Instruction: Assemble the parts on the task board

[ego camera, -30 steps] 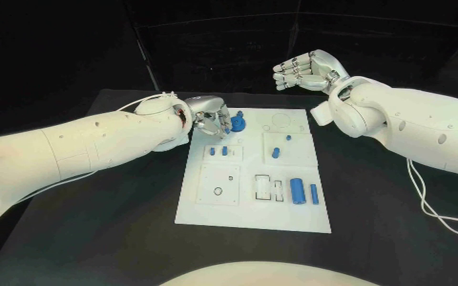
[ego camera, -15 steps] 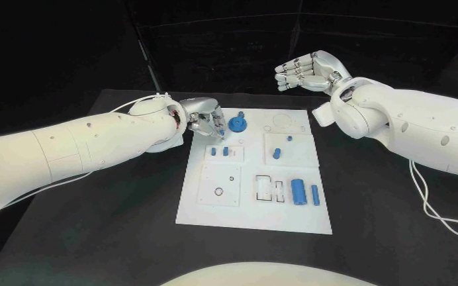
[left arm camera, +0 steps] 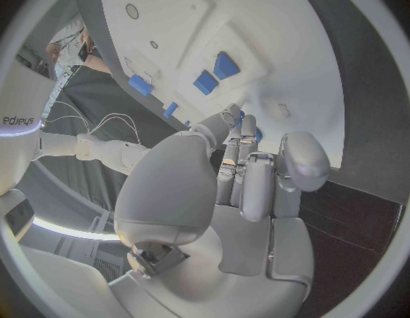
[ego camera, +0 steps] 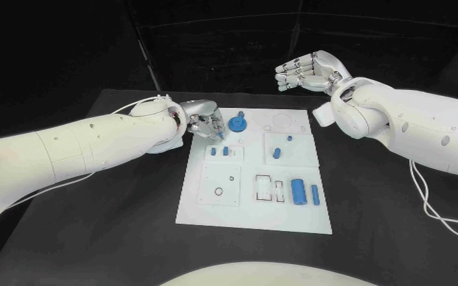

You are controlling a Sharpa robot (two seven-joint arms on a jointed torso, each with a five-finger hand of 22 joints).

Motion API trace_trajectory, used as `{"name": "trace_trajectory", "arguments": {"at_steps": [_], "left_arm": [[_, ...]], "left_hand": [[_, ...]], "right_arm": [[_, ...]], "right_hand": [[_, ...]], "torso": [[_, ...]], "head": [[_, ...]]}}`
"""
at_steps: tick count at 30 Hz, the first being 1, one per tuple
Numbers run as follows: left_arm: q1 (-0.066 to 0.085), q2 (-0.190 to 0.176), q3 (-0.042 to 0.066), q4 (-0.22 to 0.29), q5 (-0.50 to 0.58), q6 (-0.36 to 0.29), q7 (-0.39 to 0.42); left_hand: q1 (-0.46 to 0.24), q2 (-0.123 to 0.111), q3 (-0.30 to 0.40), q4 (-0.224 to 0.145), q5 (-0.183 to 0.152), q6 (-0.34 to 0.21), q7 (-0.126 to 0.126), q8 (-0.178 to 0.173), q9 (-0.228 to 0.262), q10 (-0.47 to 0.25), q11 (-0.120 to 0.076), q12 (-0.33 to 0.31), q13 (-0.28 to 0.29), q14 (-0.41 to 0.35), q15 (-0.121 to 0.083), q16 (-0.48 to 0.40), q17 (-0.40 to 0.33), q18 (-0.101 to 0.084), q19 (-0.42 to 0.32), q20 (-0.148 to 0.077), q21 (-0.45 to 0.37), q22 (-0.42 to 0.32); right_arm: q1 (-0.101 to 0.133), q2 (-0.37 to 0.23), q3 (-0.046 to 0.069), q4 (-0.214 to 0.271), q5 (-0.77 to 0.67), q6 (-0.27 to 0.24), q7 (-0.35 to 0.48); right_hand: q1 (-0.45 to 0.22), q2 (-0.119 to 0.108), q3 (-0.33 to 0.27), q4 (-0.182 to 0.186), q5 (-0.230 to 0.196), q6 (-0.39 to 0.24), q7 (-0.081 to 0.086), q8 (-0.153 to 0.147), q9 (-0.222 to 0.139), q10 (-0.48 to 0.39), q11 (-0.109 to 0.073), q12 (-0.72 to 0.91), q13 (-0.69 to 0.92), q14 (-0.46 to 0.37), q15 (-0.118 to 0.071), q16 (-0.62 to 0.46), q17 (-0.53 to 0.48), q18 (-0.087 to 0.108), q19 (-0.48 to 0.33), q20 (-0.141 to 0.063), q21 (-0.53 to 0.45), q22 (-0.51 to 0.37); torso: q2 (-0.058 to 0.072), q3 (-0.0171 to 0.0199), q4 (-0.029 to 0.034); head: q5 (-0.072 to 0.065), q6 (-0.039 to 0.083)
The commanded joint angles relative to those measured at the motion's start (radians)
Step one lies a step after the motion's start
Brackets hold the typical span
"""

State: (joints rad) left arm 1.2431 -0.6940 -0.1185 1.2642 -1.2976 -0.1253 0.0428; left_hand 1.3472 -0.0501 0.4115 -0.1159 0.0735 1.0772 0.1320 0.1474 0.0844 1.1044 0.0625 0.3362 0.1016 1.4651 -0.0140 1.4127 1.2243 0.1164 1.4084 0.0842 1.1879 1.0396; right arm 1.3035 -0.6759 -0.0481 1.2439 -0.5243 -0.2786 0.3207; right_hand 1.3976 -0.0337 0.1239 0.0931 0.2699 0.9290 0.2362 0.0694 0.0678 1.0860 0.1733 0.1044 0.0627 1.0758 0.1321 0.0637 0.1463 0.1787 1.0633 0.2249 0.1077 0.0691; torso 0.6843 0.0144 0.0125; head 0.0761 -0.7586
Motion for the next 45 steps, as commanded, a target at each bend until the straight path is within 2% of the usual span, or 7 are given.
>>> {"name": "trace_trajectory", "arguments": {"at_steps": [1, 25, 36, 45], "left_arm": [[-0.001, 0.003, 0.001, -0.001, 0.006, 0.013, -0.005], [-0.007, 0.018, 0.0, -0.006, 0.006, 0.007, -0.015], [-0.007, 0.03, 0.0, -0.01, 0.006, 0.034, -0.063], [-0.007, 0.034, 0.0, -0.013, 0.006, 0.049, -0.072]], "left_hand": [[-0.003, -0.003, 0.005, 0.001, -0.004, 0.008, 0.002, -0.004, -0.001, 0.007, 0.001, 0.005, 0.001, 0.038, -0.005, -0.006, -0.001, -0.012, 0.008, -0.002, 0.007, 0.001], [-0.003, -0.004, 0.006, 0.001, -0.004, 0.008, 0.001, -0.004, -0.002, 0.007, 0.001, 0.005, 0.001, 0.037, -0.006, -0.007, -0.002, -0.011, 0.008, -0.002, 0.006, 0.001], [-0.003, -0.005, 0.007, -0.001, -0.004, 0.008, 0.002, -0.006, -0.002, 0.007, 0.001, 0.004, 0.001, 0.037, -0.006, -0.008, -0.006, -0.011, 0.007, -0.002, 0.004, -0.001], [-0.002, -0.005, 0.008, -0.002, -0.004, 0.008, 0.002, -0.006, -0.003, 0.007, 0.001, 0.004, 0.001, 0.036, -0.006, -0.009, -0.008, -0.011, 0.007, -0.002, 0.004, -0.002]], "right_arm": [[0.002, 0.0, 0.001, 0.002, 0.003, 0.0, 0.009], [0.002, 0.001, 0.001, 0.002, 0.003, 0.0, 0.01], [0.002, 0.002, 0.001, 0.002, 0.003, 0.0, 0.01], [0.002, 0.002, 0.001, 0.002, 0.003, 0.002, 0.01]], "right_hand": [[0.002, 0.009, -0.004, 0.003, 0.003, -0.007, 0.001, -0.003, 0.0, -0.005, -0.001, 0.005, 0.0, 0.008, -0.001, 0.007, -0.001, 0.003, 0.0, 0.009, -0.004, 0.001], [0.002, 0.009, -0.004, 0.003, 0.003, -0.007, 0.001, -0.003, 0.0, -0.005, -0.001, 0.005, 0.0, 0.008, -0.001, 0.007, -0.001, 0.003, 0.0, 0.009, -0.004, 0.001], [0.002, 0.009, -0.004, 0.003, 0.003, -0.007, 0.001, -0.003, 0.0, -0.005, -0.001, 0.005, 0.0, 0.008, -0.001, 0.007, -0.001, 0.003, 0.0, 0.009, -0.004, 0.001], [0.002, 0.009, -0.004, 0.003, 0.003, -0.007, 0.001, -0.003, 0.0, -0.005, -0.001, 0.005, 0.0, 0.008, -0.001, 0.007, -0.001, 0.003, 0.0, 0.009, -0.004, 0.001]], "torso": [[0.0, -0.0001, 0.0006], [0.001, -0.0009, 0.0004], [0.0, -0.0006, 0.0004], [0.0, -0.0006, 0.0004]], "head": [[0.0, 0.0], [0.0, -0.004], [0.0, -0.006], [0.0, -0.006]]}}
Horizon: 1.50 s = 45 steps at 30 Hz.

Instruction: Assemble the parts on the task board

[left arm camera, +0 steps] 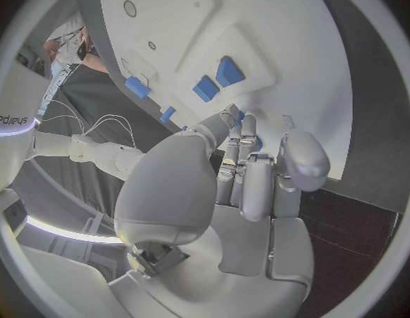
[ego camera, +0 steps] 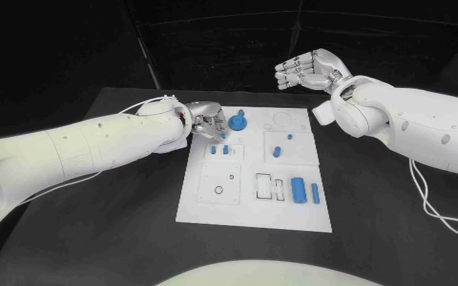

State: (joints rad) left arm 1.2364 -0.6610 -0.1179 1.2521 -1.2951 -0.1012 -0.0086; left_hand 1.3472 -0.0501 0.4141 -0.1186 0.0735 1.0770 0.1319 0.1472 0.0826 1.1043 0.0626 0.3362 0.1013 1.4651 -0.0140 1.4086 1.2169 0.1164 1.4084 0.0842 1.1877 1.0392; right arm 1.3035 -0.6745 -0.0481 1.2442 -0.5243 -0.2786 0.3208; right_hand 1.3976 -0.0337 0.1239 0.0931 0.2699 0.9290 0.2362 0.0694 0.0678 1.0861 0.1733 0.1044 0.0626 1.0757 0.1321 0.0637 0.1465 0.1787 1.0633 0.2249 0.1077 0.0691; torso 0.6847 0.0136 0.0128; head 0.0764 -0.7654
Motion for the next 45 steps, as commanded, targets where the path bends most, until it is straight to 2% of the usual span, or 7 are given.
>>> {"name": "trace_trajectory", "arguments": {"at_steps": [1, 10, 18, 26, 36, 41, 45], "left_arm": [[0.0, 0.002, 0.0, -0.001, 0.003, 0.028, -0.02], [0.0, 0.006, -0.001, -0.004, 0.003, 0.044, -0.017], [0.0, 0.003, -0.001, -0.006, 0.003, 0.028, -0.012], [0.0, -0.001, 0.0, -0.011, 0.03, -0.006, -0.011], [0.001, -0.012, 0.0, -0.022, 0.038, -0.027, -0.014], [0.002, -0.03, 0.0, -0.027, 0.06, -0.056, 0.012], [0.008, -0.064, 0.001, -0.025, 0.219, -0.095, 0.084]], "left_hand": [[-0.004, -0.006, 0.006, 0.001, -0.004, 0.008, 0.002, -0.007, -0.001, 0.007, 0.001, 0.004, 0.001, 0.036, -0.006, -0.006, -0.002, -0.011, 0.007, -0.002, 0.004, -0.001], [-0.023, -0.022, 0.004, 0.003, -0.005, -0.003, 0.005, -0.021, -0.008, 0.006, 0.003, -0.003, 0.0, 0.035, -0.004, -0.007, -0.006, -0.011, 0.006, -0.001, 0.003, -0.001], [-0.044, -0.051, 0.005, 0.003, -0.005, -0.101, 0.02, -0.086, -0.022, 0.007, 0.012, -0.013, -0.002, 0.034, 0.003, -0.01, -0.016, -0.011, 0.005, 0.004, 0.002, 0.0], [-0.058, -0.067, -0.005, 0.01, -0.005, -0.156, 0.027, -0.086, -0.02, -0.015, 0.02, -0.028, -0.008, 0.028, 0.009, -0.018, -0.034, -0.009, -0.002, 0.009, -0.01, -0.012], [-0.06, -0.069, -0.007, 0.012, -0.005, -0.159, 0.028, -0.084, -0.019, -0.019, 0.021, -0.029, -0.009, 0.027, 0.01, -0.019, -0.037, -0.008, -0.003, 0.01, -0.012, -0.015], [-0.06, -0.067, -0.008, 0.015, -0.005, -0.14, 0.028, -0.073, -0.014, -0.02, 0.023, -0.028, -0.009, 0.027, 0.012, -0.02, -0.04, -0.008, -0.004, 0.013, -0.014, -0.016], [-0.058, -0.061, -0.007, 0.019, -0.005, -0.098, 0.036, -0.05, -0.008, -0.013, 0.028, -0.022, -0.008, 0.028, 0.016, -0.018, -0.039, -0.007, -0.006, 0.016, -0.019, -0.021]], "right_arm": [[0.002, 0.0, 0.001, 0.002, 0.003, 0.002, 0.01], [0.002, 0.0, 0.001, 0.001, 0.003, 0.003, 0.01], [0.002, -0.001, 0.001, -0.001, 0.003, 0.002, 0.01], [0.002, 0.0, 0.001, -0.002, 0.003, 0.004, 0.01], [0.002, -0.003, 0.001, -0.007, -0.003, 0.012, -0.006], [0.002, -0.015, 0.001, -0.009, -0.099, 0.026, -0.04], [0.002, -0.037, 0.0, 0.009, -0.249, 0.058, -0.083]], "right_hand": [[0.002, 0.009, -0.004, 0.003, 0.003, -0.007, 0.001, -0.003, 0.0, -0.005, -0.001, 0.005, 0.0, 0.008, -0.001, 0.007, -0.002, 0.003, 0.0, 0.009, -0.004, 0.001], [0.002, 0.009, -0.004, 0.003, 0.003, -0.007, 0.001, -0.003, 0.0, -0.005, -0.001, 0.005, 0.0, 0.008, -0.001, 0.007, -0.002, 0.003, 0.0, 0.009, -0.004, 0.001], [0.002, 0.009, -0.004, 0.003, 0.003, -0.007, 0.001, -0.003, 0.0, -0.005, -0.001, 0.005, 0.0, 0.008, -0.001, 0.007, -0.002, 0.003, 0.0, 0.009, -0.004, 0.001], [0.002, 0.011, -0.003, 0.004, 0.003, -0.007, 0.001, -0.003, 0.0, -0.006, -0.001, 0.006, 0.0, 0.009, -0.001, 0.007, -0.005, 0.004, 0.001, 0.009, -0.005, 0.001], [0.002, 0.011, -0.003, 0.004, 0.003, -0.007, 0.001, -0.003, 0.0, -0.006, -0.001, 0.006, 0.0, 0.009, -0.001, 0.007, -0.006, 0.004, 0.001, 0.009, -0.005, 0.002], [0.024, 0.005, 0.002, -0.016, -0.004, 0.001, -0.007, 0.001, 0.001, -0.006, -0.011, 0.013, 0.001, 0.074, -0.022, 0.05, -0.003, 0.006, 0.051, -0.011, 0.024, 0.015], [0.059, -0.002, 0.021, -0.047, -0.01, 0.049, -0.036, 0.025, 0.007, 0.038, -0.04, 0.046, 0.003, 0.169, -0.063, 0.12, 0.019, 0.005, 0.133, -0.055, 0.085, 0.045]], "torso": [[0.0, 0.0002, 0.0], [0.0, 0.0002, 0.0003], [0.0, 0.0003, 0.0006], [0.0, 0.0, 0.0009], [-0.001, -0.0009, 0.0006], [-0.003, -0.0008, 0.0017], [-0.002, -0.0002, -0.0016]], "head": [[0.0, 0.001], [-0.005, -0.001], [-0.005, -0.001], [-0.005, -0.003], [-0.009, 0.002], [-0.01, 0.005], [-0.019, 0.012]]}}
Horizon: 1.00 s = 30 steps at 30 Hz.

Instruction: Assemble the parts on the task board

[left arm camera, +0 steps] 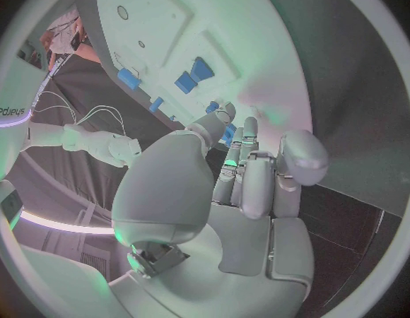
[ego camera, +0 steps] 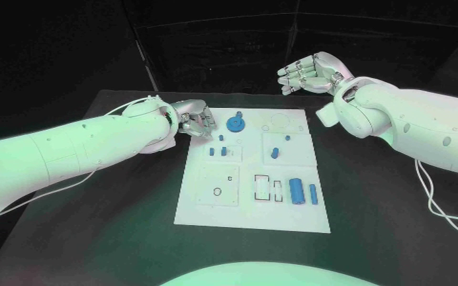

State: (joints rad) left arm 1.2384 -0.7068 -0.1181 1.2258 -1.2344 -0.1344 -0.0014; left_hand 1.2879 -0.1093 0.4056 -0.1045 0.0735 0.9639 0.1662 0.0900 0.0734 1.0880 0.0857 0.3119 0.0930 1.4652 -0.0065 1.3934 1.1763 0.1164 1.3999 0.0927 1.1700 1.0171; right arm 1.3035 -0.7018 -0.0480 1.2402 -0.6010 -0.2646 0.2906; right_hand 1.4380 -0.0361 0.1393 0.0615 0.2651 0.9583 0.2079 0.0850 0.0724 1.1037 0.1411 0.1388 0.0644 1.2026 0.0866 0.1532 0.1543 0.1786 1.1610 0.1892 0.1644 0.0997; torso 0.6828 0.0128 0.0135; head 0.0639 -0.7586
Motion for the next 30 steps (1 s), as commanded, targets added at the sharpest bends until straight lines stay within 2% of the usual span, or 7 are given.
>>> {"name": "trace_trajectory", "arguments": {"at_steps": [1, 6, 10, 15, 19, 22, 30], "left_arm": [[0.007, -0.024, 0.001, 0.002, 0.186, -0.066, 0.088], [0.013, -0.074, 0.002, 0.035, 0.41, -0.098, 0.209], [0.014, -0.112, 0.001, 0.079, 0.637, -0.068, 0.346], [0.014, -0.141, 0.001, 0.143, 0.874, -0.028, 0.47], [0.013, -0.152, 0.0, 0.179, 1.074, -0.013, 0.52], [0.012, -0.157, 0.0, 0.198, 1.195, -0.008, 0.545], [0.009, -0.156, -0.001, 0.214, 1.272, -0.002, 0.561]], "left_hand": [[0.003, 0.0, 0.003, 0.005, -0.004, 0.021, 0.003, 0.011, 0.002, 0.004, 0.005, 0.003, 0.0, 0.027, 0.009, -0.003, 0.0, -0.006, 0.001, 0.008, -0.003, -0.002], [-0.006, 0.007, 0.001, 0.016, -0.005, 0.052, 0.004, 0.027, 0.005, 0.013, 0.005, 0.01, 0.002, 0.026, 0.01, -0.005, -0.009, -0.003, -0.004, 0.01, -0.015, -0.017], [0.02, 0.028, 0.019, 0.007, -0.004, 0.067, -0.001, 0.036, 0.004, 0.02, 0.001, 0.016, 0.005, 0.004, 0.006, -0.033, -0.063, 0.011, -0.036, 0.009, -0.071, -0.086], [0.033, 0.045, 0.026, 0.001, -0.005, 0.071, -0.002, 0.04, -0.001, 0.022, -0.001, 0.028, 0.012, -0.071, 0.009, -0.114, -0.204, 0.043, -0.138, 0.011, -0.225, -0.262], [-0.009, 0.036, -0.007, 0.028, -0.008, 0.065, 0.0, 0.038, -0.004, 0.028, 0.001, 0.04, 0.018, -0.09, 0.014, -0.128, -0.228, 0.049, -0.167, 0.015, -0.268, -0.307], [-0.038, 0.026, -0.043, 0.048, -0.009, 0.059, 0.0, 0.037, -0.005, 0.027, 0.001, 0.05, 0.023, -0.095, 0.014, -0.127, -0.23, 0.053, -0.176, 0.017, -0.284, -0.322], [-0.039, 0.029, -0.058, 0.054, -0.008, 0.058, -0.001, 0.038, -0.005, 0.027, 0.001, 0.058, 0.027, -0.098, 0.013, -0.127, -0.234, 0.055, -0.182, 0.017, -0.297, -0.336]], "right_arm": [[0.002, -0.014, 0.0, 0.016, -0.193, 0.05, -0.061], [0.0, -0.06, 0.0, 0.054, -0.388, 0.077, -0.148], [-0.013, -0.103, 0.0, 0.095, -0.551, 0.067, -0.228], [-0.041, -0.135, 0.0, 0.146, -0.729, 0.06, -0.304], [-0.064, -0.148, 0.0, 0.183, -0.847, 0.057, -0.353], [-0.086, -0.154, 0.0, 0.211, -0.93, 0.045, -0.389], [-0.112, -0.142, 0.0, 0.223, -1.031, 0.052, -0.432]], "right_hand": [[0.023, -0.002, 0.007, -0.02, -0.006, 0.027, -0.011, 0.013, 0.003, 0.027, -0.013, 0.015, 0.002, 0.061, -0.024, 0.043, 0.018, 0.005, 0.05, -0.027, 0.042, 0.021], [0.038, -0.006, 0.02, -0.051, -0.006, 0.082, -0.042, 0.033, 0.004, 0.087, -0.051, 0.041, 0.006, 0.258, -0.087, 0.204, 0.108, 0.002, 0.2, -0.094, 0.196, 0.109], [0.038, -0.012, 0.059, -0.066, -0.01, 0.101, -0.053, 0.029, -0.001, 0.107, -0.061, 0.043, 0.007, 0.282, -0.103, 0.315, 0.196, -0.006, 0.21, -0.117, 0.307, 0.186], [0.013, -0.031, 0.106, -0.065, -0.028, 0.103, -0.052, 0.01, -0.004, 0.088, -0.066, 0.024, 0.004, 0.277, -0.103, 0.399, 0.276, -0.008, 0.18, -0.122, 0.409, 0.264], [-0.007, -0.051, 0.143, -0.062, -0.031, 0.109, -0.049, -0.004, -0.003, 0.083, -0.064, 0.013, 0.004, 0.272, -0.101, 0.458, 0.332, -0.007, 0.157, -0.118, 0.492, 0.328], [-0.017, -0.064, 0.168, -0.063, -0.033, 0.107, -0.049, -0.014, -0.004, 0.078, -0.063, 0.006, 0.004, 0.278, -0.1, 0.546, 0.419, -0.022, 0.17, -0.115, 0.637, 0.484], [-0.028, -0.104, 0.207, -0.076, -0.035, 0.029, -0.037, -0.023, -0.008, 0.028, -0.046, -0.019, 0.0, 0.295, -0.088, 0.777, 0.647, -0.053, 0.201, -0.101, 0.879, 0.749]], "torso": [[0.0, 0.0002, -0.0023], [0.003, -0.0007, 0.0031], [0.0, -0.0012, -0.0005], [0.001, -0.0013, -0.0013], [0.001, 0.0016, 0.0], [0.001, 0.0014, 0.0002], [0.003, 0.0014, -0.0002]], "head": [[-0.007, 0.005], [-0.031, 0.018], [-0.042, 0.019], [-0.062, 0.028], [-0.077, 0.034], [-0.079, 0.035], [-0.092, 0.037]]}}
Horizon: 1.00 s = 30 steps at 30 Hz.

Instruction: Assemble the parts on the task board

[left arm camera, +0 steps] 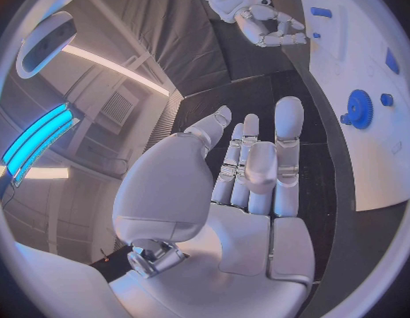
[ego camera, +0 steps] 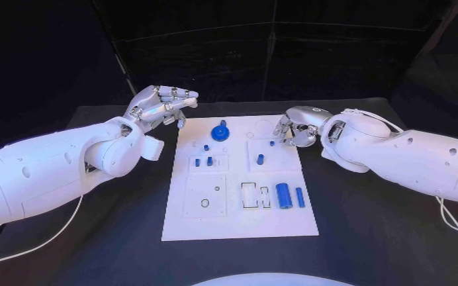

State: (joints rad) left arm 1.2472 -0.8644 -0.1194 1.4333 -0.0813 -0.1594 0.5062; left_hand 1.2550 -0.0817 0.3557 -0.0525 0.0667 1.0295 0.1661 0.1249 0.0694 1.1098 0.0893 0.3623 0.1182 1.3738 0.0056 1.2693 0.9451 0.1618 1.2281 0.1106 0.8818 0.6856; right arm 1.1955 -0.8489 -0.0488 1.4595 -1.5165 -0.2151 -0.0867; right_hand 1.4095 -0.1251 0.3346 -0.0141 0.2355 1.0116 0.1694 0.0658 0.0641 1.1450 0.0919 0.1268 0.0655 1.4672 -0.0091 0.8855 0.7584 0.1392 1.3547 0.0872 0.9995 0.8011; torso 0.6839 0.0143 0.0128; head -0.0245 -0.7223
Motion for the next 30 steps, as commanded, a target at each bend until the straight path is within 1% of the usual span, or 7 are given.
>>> {"name": "trace_trajectory", "arguments": {"at_steps": [1, 8, 13, 16, 19, 24, 30], "left_arm": [[0.0, 0.002, 0.0, 0.008, 0.122, 0.024, 0.053], [-0.002, 0.003, 0.0, 0.011, 0.13, 0.029, 0.051], [-0.002, 0.004, 0.0, 0.011, 0.132, 0.03, 0.048], [-0.003, 0.004, 0.0, 0.01, 0.132, 0.03, 0.044], [-0.003, 0.006, 0.0, 0.008, 0.132, 0.032, 0.037], [-0.003, 0.008, -0.001, 0.002, 0.132, 0.036, 0.026], [-0.004, 0.01, -0.001, -0.005, 0.132, 0.038, 0.015]], "left_hand": [[-0.007, 0.002, -0.011, 0.003, -0.001, -0.009, 0.0, 0.003, -0.001, 0.004, -0.003, 0.009, 0.003, -0.008, 0.001, -0.003, -0.005, 0.01, -0.011, -0.001, -0.011, -0.006], [-0.008, 0.002, -0.02, 0.006, -0.001, -0.011, 0.001, 0.002, -0.002, 0.001, -0.001, 0.012, 0.005, -0.011, 0.002, -0.005, -0.01, 0.011, -0.014, -0.001, -0.019, -0.015], [-0.007, 0.004, -0.022, 0.007, -0.001, -0.012, 0.002, 0.002, -0.002, -0.001, -0.001, 0.013, 0.005, -0.012, 0.002, -0.005, -0.011, 0.012, -0.016, -0.001, -0.022, -0.019], [-0.007, 0.005, -0.023, 0.008, -0.001, -0.012, 0.002, 0.002, -0.002, -0.001, -0.001, 0.014, 0.006, -0.013, 0.002, -0.006, -0.012, 0.012, -0.016, -0.001, -0.024, -0.02], [-0.003, 0.008, -0.028, 0.009, 0.0, -0.017, 0.003, 0.001, -0.002, -0.006, 0.0, 0.016, 0.007, -0.015, 0.003, -0.006, -0.016, 0.013, -0.02, 0.0, -0.032, -0.029], [0.002, 0.012, -0.039, 0.01, 0.0, -0.028, 0.007, -0.003, -0.003, -0.018, 0.004, 0.02, 0.009, -0.021, 0.006, -0.008, -0.023, 0.015, -0.026, 0.002, -0.046, -0.045], [0.005, 0.013, -0.041, 0.01, 0.0, -0.03, 0.008, -0.003, -0.003, -0.021, 0.004, 0.021, 0.01, -0.024, 0.006, -0.01, -0.028, 0.016, -0.029, 0.002, -0.051, -0.05]], "right_arm": [[-0.006, 0.007, 0.001, 0.003, -0.121, 0.008, -0.057], [-0.022, 0.026, 0.001, -0.007, -0.136, 0.037, -0.059], [-0.028, 0.037, 0.001, -0.015, -0.135, 0.028, -0.055], [-0.03, 0.044, 0.001, -0.022, -0.129, 0.016, -0.053], [-0.031, 0.05, 0.001, -0.027, -0.126, 0.0, -0.052], [-0.032, 0.058, 0.001, -0.035, -0.117, -0.013, -0.05], [-0.032, 0.066, 0.001, -0.042, -0.099, -0.006, -0.039]], "right_hand": [[-0.002, -0.018, 0.017, -0.003, -0.005, -0.029, 0.005, -0.002, 0.001, -0.02, 0.006, -0.009, -0.001, 0.03, 0.01, 0.067, 0.064, -0.017, 0.007, 0.004, 0.066, 0.072], [-0.016, -0.018, 0.041, -0.006, -0.005, -0.019, 0.009, 0.004, 0.006, -0.03, 0.013, -0.006, 0.0, 0.02, 0.016, 0.147, 0.135, -0.023, -0.003, 0.017, 0.148, 0.158], [-0.019, -0.012, 0.05, -0.005, -0.004, -0.009, 0.01, 0.007, 0.007, -0.027, 0.012, -0.002, 0.0, 0.018, 0.017, 0.163, 0.148, -0.023, -0.006, 0.018, 0.163, 0.173], [-0.02, -0.007, 0.057, -0.005, -0.004, -0.003, 0.01, 0.008, 0.007, -0.023, 0.012, 0.0, 0.001, 0.018, 0.017, 0.176, 0.16, -0.024, -0.007, 0.018, 0.175, 0.185], [-0.009, 0.002, 0.083, -0.013, -0.035, -0.001, 0.012, 0.005, 0.006, -0.023, 0.013, 0.002, 0.0, 0.016, 0.017, 0.194, 0.173, -0.026, -0.01, 0.019, 0.193, 0.203], [-0.012, 0.002, 0.101, -0.016, -0.043, 0.0, 0.012, 0.003, 0.005, -0.022, 0.013, 0.003, 0.0, 0.015, 0.019, 0.209, 0.186, -0.028, -0.013, 0.021, 0.208, 0.219], [-0.018, 0.004, 0.115, -0.016, -0.047, 0.006, 0.01, 0.004, 0.006, -0.017, 0.012, 0.007, 0.0, 0.016, 0.018, 0.228, 0.203, -0.03, -0.011, 0.022, 0.227, 0.24]], "torso": [[0.002, -0.0002, 0.0009], [0.002, -0.0002, 0.0015], [0.002, 0.0005, 0.0008], [0.001, -0.0004, 0.0012], [0.002, -0.0003, 0.0015], [0.001, 0.0, 0.0006], [0.001, -0.0002, 0.0001]], "head": [[-0.004, 0.001], [-0.002, -0.002], [0.0, -0.004], [-0.001, -0.004], [-0.001, -0.005], [0.002, -0.005], [0.002, -0.008]]}}
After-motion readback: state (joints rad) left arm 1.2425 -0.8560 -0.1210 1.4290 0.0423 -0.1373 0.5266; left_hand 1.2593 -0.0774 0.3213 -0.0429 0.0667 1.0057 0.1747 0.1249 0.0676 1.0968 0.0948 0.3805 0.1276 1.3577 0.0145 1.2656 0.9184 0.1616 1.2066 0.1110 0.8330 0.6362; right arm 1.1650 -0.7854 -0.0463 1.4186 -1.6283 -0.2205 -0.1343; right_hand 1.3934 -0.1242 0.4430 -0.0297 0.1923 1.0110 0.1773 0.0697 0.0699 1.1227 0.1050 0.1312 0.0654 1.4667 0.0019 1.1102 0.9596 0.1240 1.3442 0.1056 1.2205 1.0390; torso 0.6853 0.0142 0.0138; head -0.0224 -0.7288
